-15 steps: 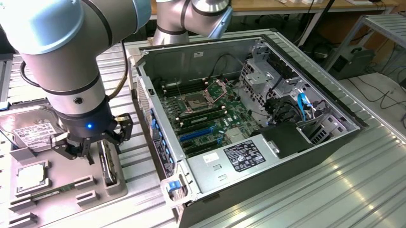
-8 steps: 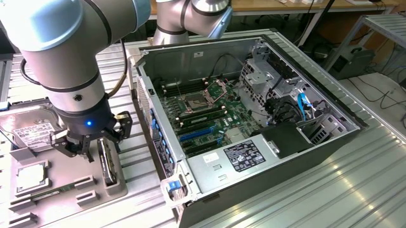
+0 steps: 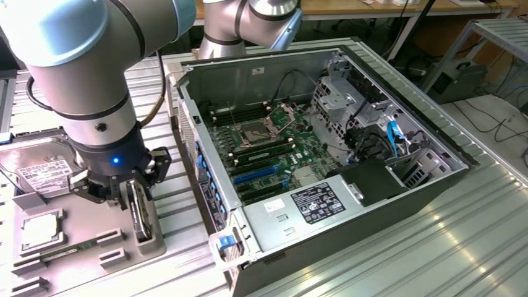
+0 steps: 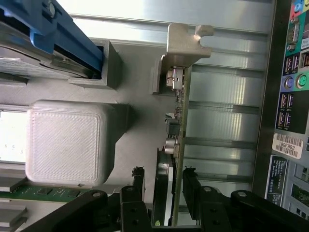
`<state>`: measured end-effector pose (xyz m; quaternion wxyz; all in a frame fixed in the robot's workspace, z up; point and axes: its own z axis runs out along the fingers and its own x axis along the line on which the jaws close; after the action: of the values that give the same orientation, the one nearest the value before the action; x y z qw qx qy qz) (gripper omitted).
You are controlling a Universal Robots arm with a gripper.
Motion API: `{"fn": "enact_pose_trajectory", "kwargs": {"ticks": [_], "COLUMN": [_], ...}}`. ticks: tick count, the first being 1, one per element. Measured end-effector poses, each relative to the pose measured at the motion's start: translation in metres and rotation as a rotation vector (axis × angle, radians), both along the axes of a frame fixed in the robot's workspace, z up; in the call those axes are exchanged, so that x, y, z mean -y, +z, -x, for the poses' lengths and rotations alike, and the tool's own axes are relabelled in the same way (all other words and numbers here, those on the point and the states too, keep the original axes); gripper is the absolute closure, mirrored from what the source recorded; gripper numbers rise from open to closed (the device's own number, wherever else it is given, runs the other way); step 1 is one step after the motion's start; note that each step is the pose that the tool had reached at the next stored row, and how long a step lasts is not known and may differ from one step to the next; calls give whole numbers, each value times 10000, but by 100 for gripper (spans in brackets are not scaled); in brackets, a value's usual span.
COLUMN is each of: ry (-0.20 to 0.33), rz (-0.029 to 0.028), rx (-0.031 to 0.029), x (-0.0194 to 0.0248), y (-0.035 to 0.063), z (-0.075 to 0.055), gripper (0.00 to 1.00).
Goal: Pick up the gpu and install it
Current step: 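Pick up the gpu and move the gpu toward the slot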
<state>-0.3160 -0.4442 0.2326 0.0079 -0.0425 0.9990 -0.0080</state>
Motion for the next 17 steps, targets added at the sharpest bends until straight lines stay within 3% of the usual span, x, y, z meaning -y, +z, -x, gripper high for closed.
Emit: {"fn": "enact_pose_trajectory", "kwargs": {"ticks": [17], "ry": [-1], "rz": [20], "rx": [9], "x": [8], "y": [-50], "z": [1], "gripper": [55]}}
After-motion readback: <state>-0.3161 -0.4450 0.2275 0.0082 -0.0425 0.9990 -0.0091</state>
